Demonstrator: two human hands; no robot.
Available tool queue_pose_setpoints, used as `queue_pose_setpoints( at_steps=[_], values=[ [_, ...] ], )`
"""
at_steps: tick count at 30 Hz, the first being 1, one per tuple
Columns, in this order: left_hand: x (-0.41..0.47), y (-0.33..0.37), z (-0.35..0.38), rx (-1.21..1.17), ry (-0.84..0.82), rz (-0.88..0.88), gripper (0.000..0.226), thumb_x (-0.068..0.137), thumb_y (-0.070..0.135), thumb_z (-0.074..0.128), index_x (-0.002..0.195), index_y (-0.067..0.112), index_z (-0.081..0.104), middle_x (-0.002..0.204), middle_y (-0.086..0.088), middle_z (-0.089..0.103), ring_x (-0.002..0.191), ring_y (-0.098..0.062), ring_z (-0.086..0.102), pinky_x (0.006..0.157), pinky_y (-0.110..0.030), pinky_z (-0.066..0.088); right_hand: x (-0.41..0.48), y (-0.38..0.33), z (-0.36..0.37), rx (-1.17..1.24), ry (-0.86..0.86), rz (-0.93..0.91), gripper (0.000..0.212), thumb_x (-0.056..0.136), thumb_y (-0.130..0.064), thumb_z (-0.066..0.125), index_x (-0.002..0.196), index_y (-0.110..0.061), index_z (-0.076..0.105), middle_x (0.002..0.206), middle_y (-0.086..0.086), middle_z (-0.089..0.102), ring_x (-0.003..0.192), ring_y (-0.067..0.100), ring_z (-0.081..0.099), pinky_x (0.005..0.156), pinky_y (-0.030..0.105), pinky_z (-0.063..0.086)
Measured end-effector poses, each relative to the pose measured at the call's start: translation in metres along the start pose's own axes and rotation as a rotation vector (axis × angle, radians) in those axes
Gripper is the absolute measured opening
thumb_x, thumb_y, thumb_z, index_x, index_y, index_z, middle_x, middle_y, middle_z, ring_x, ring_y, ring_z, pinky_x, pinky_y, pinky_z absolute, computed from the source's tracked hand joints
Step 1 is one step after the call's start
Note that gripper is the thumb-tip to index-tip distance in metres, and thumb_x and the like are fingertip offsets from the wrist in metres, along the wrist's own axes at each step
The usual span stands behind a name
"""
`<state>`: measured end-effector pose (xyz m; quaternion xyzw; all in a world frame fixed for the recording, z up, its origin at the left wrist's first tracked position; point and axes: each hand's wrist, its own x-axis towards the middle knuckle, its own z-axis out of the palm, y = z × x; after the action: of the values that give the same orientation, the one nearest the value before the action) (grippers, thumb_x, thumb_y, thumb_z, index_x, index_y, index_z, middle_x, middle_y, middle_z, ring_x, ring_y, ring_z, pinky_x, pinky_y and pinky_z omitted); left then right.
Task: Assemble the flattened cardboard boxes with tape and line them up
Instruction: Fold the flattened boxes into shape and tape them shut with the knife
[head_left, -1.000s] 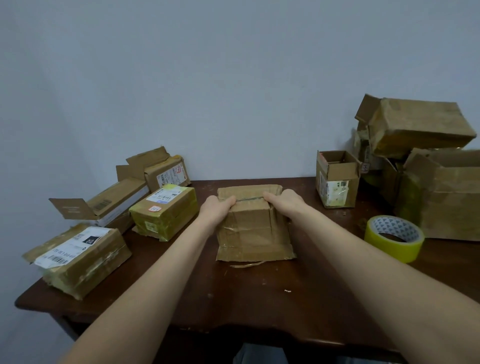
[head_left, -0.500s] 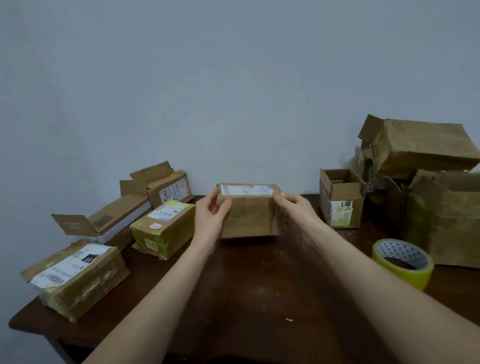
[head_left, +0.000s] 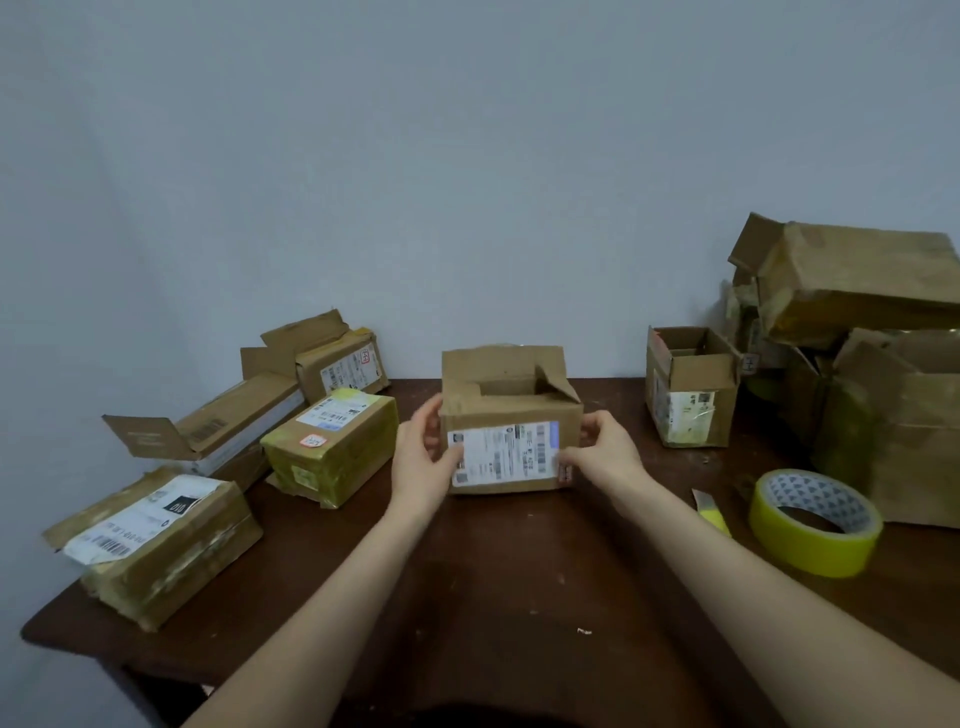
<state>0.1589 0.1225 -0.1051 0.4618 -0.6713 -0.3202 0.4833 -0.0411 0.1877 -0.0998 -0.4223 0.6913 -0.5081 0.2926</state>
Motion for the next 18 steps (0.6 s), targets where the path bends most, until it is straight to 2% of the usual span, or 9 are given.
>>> queue_pose_setpoints(
  at_steps=[3, 5, 8, 10, 12, 14, 16, 17, 18],
  values=[
    [-0.009, -0.014, -0.006, 0.134, 0.005, 0.040, 0.057, 0.085, 0.007, 0.066, 0.135, 0.026, 0.046, 0.118, 0.003, 0.050, 0.104, -0.009, 0.054, 0.093, -0.030, 0.049, -0.002, 0.001, -0.006, -0.069, -0.077, 0.014, 0.082, 0.069, -0.049, 0.081, 0.134, -0.015, 0.046, 0.133, 0.001, 0.052, 0.119, 0.019, 0.052, 0.095, 0.034, 0.046],
    [-0.003, -0.008, -0.012, 0.201, 0.038, 0.095, 0.050, 0.084, 0.014, 0.067, 0.130, 0.023, 0.050, 0.121, 0.003, 0.049, 0.108, -0.009, 0.051, 0.093, -0.028, 0.046, 0.000, -0.011, -0.012, -0.093, 0.001, -0.029, 0.095, 0.067, -0.067, 0.072, 0.141, -0.016, 0.039, 0.143, 0.005, 0.045, 0.127, 0.024, 0.047, 0.104, 0.044, 0.042],
    [0.017, 0.023, -0.019, 0.338, 0.073, 0.238, 0.045, 0.085, 0.025, 0.066, 0.127, 0.018, 0.053, 0.118, 0.006, 0.052, 0.111, -0.011, 0.050, 0.091, -0.025, 0.042, 0.010, -0.045, -0.015, -0.208, 0.096, -0.091, 0.100, 0.069, -0.076, 0.060, 0.145, -0.017, 0.034, 0.147, 0.008, 0.041, 0.131, 0.027, 0.044, 0.104, 0.048, 0.040],
    [0.031, 0.043, -0.015, 0.472, -0.071, 0.255, 0.058, 0.082, 0.036, 0.067, 0.134, 0.017, 0.049, 0.126, 0.003, 0.054, 0.118, -0.016, 0.050, 0.096, -0.031, 0.043, 0.017, -0.068, -0.008, -0.379, 0.084, -0.074, 0.099, 0.071, -0.079, 0.055, 0.144, -0.015, 0.035, 0.146, 0.008, 0.042, 0.129, 0.030, 0.046, 0.098, 0.045, 0.041],
    [0.039, 0.055, -0.004, 0.647, -0.306, 0.212, 0.074, 0.079, 0.051, 0.066, 0.140, 0.016, 0.041, 0.135, -0.001, 0.052, 0.122, -0.020, 0.049, 0.100, -0.038, 0.044, 0.022, -0.082, 0.002, -0.612, 0.019, -0.032, 0.081, 0.077, -0.074, 0.054, 0.130, -0.013, 0.049, 0.132, 0.008, 0.054, 0.116, 0.029, 0.055, 0.088, 0.039, 0.046],
    [0.045, 0.058, 0.003, 0.861, -0.488, 0.211, 0.072, 0.079, 0.057, 0.064, 0.135, 0.017, 0.044, 0.133, -0.005, 0.054, 0.118, -0.022, 0.052, 0.096, -0.040, 0.046, 0.026, -0.090, 0.005, -0.755, -0.010, -0.039, 0.045, 0.088, -0.052, 0.054, 0.110, -0.012, 0.058, 0.118, 0.008, 0.061, 0.103, 0.028, 0.058, 0.078, 0.032, 0.046],
    [0.051, 0.055, 0.002, 0.966, -0.538, 0.227, 0.067, 0.081, 0.051, 0.065, 0.135, 0.017, 0.045, 0.130, -0.007, 0.052, 0.118, -0.023, 0.049, 0.098, -0.039, 0.044, 0.029, -0.094, -0.001, -0.701, 0.015, 0.012, 0.021, 0.093, -0.024, 0.048, 0.098, -0.007, 0.059, 0.106, 0.012, 0.061, 0.092, 0.029, 0.059, 0.071, 0.027, 0.042],
    [0.053, 0.052, 0.000, 0.950, -0.531, 0.227, 0.068, 0.081, 0.046, 0.068, 0.137, 0.016, 0.044, 0.130, -0.008, 0.050, 0.119, -0.024, 0.047, 0.100, -0.039, 0.042, 0.032, -0.094, -0.006, -0.658, 0.014, 0.047, 0.015, 0.092, -0.014, 0.048, 0.085, -0.005, 0.057, 0.093, 0.011, 0.061, 0.078, 0.025, 0.058, 0.063, 0.024, 0.040],
    [0.053, 0.049, -0.002, 0.898, -0.518, 0.225, 0.069, 0.080, 0.042, 0.070, 0.139, 0.016, 0.043, 0.130, -0.007, 0.049, 0.120, -0.023, 0.045, 0.102, -0.038, 0.040, 0.031, -0.095, -0.011, -0.631, -0.002, 0.094, 0.018, 0.090, -0.008, 0.051, 0.072, -0.005, 0.054, 0.076, 0.008, 0.062, 0.064, 0.019, 0.054, 0.054, 0.022, 0.038]
  ],
)
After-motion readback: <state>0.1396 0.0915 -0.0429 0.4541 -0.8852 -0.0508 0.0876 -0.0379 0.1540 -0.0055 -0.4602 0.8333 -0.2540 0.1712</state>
